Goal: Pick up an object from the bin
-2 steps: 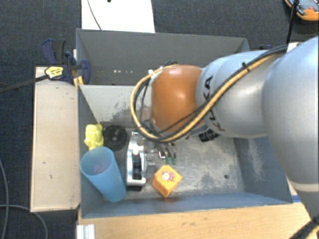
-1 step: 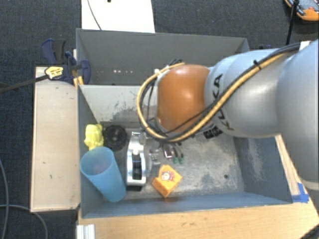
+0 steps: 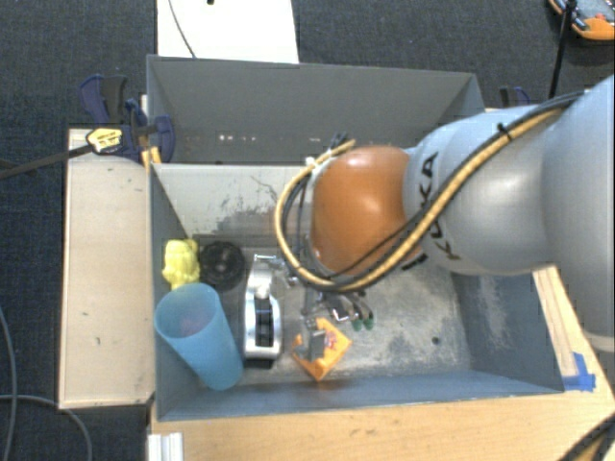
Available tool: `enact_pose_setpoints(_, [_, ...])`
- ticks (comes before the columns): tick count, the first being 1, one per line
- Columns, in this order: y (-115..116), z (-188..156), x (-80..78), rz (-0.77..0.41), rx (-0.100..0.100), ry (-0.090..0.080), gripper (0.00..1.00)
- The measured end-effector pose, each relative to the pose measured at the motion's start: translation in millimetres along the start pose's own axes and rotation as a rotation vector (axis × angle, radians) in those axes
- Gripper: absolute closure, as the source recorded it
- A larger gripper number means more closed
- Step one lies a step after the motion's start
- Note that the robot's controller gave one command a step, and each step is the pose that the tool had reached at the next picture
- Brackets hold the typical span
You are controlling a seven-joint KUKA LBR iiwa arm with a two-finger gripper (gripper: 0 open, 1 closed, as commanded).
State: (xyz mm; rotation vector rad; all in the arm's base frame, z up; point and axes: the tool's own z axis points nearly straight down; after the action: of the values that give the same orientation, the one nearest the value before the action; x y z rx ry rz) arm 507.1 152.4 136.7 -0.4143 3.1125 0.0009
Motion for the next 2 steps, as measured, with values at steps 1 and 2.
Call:
enact_pose_setpoints(1, [-8.5, 37.3, 7.1, -0.189, 0.0, -0.013, 0.0])
enact_pose_setpoints(2, [-21.5, 59.5, 14.3, -0.225, 0.006, -0.033, 0.0])
